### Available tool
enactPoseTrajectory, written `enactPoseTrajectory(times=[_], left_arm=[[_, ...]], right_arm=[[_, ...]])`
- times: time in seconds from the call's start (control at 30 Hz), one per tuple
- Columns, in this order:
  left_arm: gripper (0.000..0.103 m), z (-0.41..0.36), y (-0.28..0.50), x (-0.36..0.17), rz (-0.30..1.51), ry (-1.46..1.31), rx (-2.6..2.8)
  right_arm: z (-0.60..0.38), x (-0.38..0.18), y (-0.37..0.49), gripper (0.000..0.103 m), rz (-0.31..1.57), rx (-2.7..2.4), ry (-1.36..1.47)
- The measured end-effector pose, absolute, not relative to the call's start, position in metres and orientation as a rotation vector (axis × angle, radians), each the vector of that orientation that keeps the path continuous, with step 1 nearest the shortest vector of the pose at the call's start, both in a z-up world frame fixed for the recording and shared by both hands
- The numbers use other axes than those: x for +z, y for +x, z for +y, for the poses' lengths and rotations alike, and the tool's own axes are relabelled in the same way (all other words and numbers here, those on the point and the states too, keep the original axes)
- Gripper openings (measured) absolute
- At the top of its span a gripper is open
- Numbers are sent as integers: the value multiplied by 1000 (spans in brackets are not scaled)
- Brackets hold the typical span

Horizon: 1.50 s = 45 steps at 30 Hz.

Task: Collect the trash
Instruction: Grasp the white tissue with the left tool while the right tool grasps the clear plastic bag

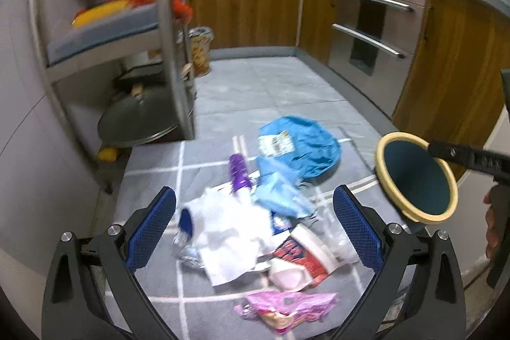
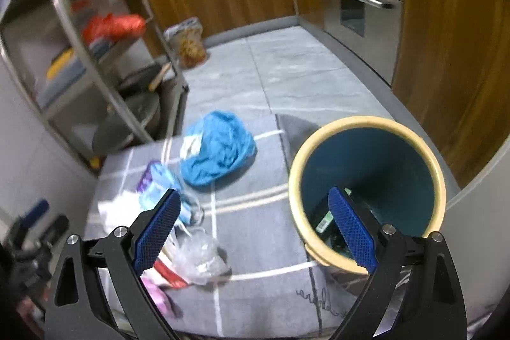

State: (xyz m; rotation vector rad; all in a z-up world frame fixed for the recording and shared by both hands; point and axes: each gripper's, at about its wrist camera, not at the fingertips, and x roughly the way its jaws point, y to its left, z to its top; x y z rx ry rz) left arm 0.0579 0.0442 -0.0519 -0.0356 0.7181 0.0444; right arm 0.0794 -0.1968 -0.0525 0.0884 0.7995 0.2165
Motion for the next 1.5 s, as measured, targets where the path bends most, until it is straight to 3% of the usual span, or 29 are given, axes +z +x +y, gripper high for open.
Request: enactPoseTrajectory(times=[0.6,0.77,0.93,1.03,1.13,1.2,1.27,1.5], left_arm=[[97,92,79,-123,920,-74,117],[97,91,91,-138,957,-95,108],[88,96,104,-147,970,-144,116],[77,94,111,-151,973,-172,94],[53,88,117,-159,1010,-149,81],[26,85,120,-165,1045,-142,64],[16,83,121,-165,1048,-142,55],[2,83,113,-153,1004,-137,59]], right_arm=[[-113,-135,81,91,996,218,-28],[-114,-145,89,80,1044,205,-18],[-116,-157,93,63,1098,224,-11],[-115,-161,96,59,1118,251,-13],[-113,-163,97,46,1129,281,-18],[-113,-163,98,35,1136,302,-16],[-113,-162,98,31,1133,318,-14],[-114,-151,94,19,1091,337,-34]])
